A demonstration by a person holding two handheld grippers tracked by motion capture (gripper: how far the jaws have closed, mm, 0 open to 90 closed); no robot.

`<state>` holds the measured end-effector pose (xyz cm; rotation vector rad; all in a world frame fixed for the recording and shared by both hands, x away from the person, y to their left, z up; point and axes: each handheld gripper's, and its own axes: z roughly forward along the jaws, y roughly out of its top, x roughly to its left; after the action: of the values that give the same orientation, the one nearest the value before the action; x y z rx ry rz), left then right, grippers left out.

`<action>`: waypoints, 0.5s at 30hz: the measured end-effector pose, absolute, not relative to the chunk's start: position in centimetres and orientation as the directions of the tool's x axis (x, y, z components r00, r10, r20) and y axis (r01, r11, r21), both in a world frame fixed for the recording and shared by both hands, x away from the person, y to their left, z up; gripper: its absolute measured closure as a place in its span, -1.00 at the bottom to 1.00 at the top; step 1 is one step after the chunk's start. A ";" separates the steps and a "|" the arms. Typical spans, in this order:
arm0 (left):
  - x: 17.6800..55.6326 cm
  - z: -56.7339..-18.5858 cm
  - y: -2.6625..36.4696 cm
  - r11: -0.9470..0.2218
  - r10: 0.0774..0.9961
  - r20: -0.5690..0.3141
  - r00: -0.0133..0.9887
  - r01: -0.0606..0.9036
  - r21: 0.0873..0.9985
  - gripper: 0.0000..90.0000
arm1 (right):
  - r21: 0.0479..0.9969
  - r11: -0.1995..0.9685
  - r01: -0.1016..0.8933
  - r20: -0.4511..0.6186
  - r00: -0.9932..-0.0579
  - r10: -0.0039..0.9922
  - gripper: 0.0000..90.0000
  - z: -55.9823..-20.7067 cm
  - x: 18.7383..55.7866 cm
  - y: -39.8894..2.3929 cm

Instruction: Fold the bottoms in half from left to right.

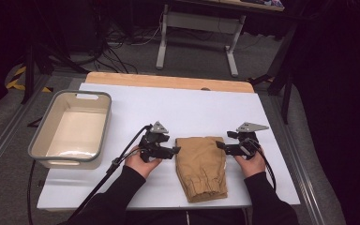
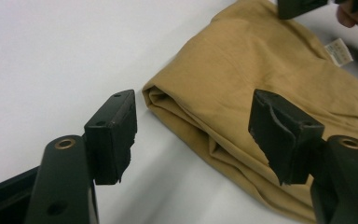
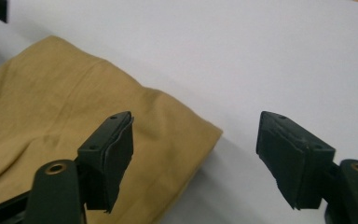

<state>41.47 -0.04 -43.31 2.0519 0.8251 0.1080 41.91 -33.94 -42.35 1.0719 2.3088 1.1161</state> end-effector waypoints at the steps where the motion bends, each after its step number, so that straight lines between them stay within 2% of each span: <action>1: 41.9 -43.4 -0.3 -0.384 0.595 -0.224 0.772 0.518 0.764 -0.26 | 0.783 0.397 0.479 0.010 -0.647 0.762 -0.39 -42.4 41.8 -34.1; 7: 43.8 -44.4 -2.5 -0.470 0.627 -0.151 0.765 0.525 0.710 -0.26 | 0.799 0.390 0.458 0.004 -0.652 0.758 -0.40 -42.0 40.8 -34.7; 12: 44.7 -45.2 -3.2 -0.476 0.603 -0.234 0.763 0.579 0.662 -0.05 | 0.800 0.400 0.447 -0.013 -0.653 0.757 -0.42 -42.0 40.6 -34.6; 15: 44.6 -45.2 -3.5 -0.482 0.604 -0.232 0.763 0.581 0.656 0.05 | 0.802 0.397 0.446 -0.017 -0.648 0.762 -0.42 -41.9 40.6 -34.7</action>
<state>44.63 -3.47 -45.16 2.2033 0.8806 0.0388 40.59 -34.74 -41.92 1.0410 2.2773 1.1335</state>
